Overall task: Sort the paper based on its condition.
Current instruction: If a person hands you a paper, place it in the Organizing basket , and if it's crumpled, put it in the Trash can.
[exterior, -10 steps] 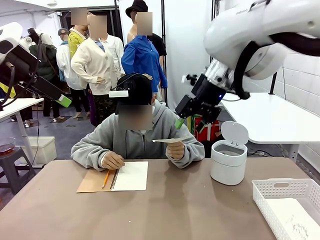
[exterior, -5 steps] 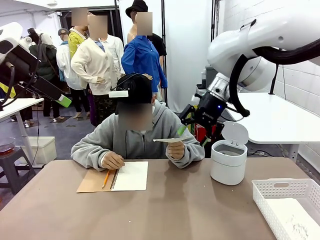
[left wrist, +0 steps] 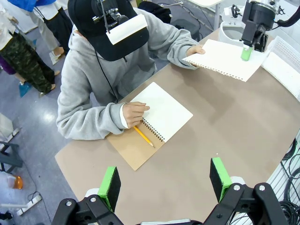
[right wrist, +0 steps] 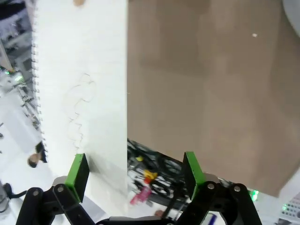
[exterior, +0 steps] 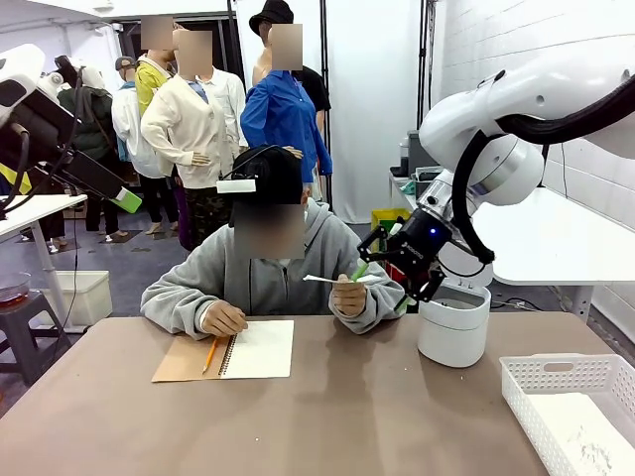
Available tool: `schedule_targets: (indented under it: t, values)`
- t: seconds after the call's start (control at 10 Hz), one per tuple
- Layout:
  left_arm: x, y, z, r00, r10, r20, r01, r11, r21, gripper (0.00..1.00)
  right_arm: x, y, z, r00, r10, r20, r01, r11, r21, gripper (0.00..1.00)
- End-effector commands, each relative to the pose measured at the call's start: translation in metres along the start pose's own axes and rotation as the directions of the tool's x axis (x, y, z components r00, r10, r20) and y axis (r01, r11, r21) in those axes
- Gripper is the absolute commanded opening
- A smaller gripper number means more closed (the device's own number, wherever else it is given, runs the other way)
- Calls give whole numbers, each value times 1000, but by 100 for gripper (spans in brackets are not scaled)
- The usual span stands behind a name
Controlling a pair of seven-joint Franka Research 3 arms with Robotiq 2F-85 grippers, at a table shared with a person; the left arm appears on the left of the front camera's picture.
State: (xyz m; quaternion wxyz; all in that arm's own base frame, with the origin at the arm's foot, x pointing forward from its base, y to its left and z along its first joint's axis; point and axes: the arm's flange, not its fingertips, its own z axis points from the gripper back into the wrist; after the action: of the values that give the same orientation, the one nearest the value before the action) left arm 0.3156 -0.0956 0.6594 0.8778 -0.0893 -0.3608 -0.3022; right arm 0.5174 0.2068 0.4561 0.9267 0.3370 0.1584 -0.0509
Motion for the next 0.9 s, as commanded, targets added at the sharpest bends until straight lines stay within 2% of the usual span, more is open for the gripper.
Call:
schedule_targets:
  t: [0.0, 0.1, 0.4, 0.7, 0.8]
  values:
    - [0, 0, 0, 1000, 18, 5, -18, 1000, -15, 100, 8, 4, -11, 995, -64, 81, 55, 992, 113, 100]
    - [0, 0, 0, 1000, 18, 5, -18, 1000, -15, 100, 11, 5, -17, 991, -87, 106, 69, 983, 167, 100]
    - [0, 0, 0, 1000, 18, 5, -18, 1000, -15, 100, 16, 10, -32, 988, -122, 94, 98, 969, 226, 100]
    - [0, 0, 0, 1000, 18, 5, -18, 1000, -15, 100, 15, 9, -20, 980, -100, 174, 51, 962, 268, 100]
    - [0, 0, 0, 1000, 18, 5, -18, 1000, -15, 100, 19, 12, -25, 987, -123, 107, 96, 970, 225, 100]
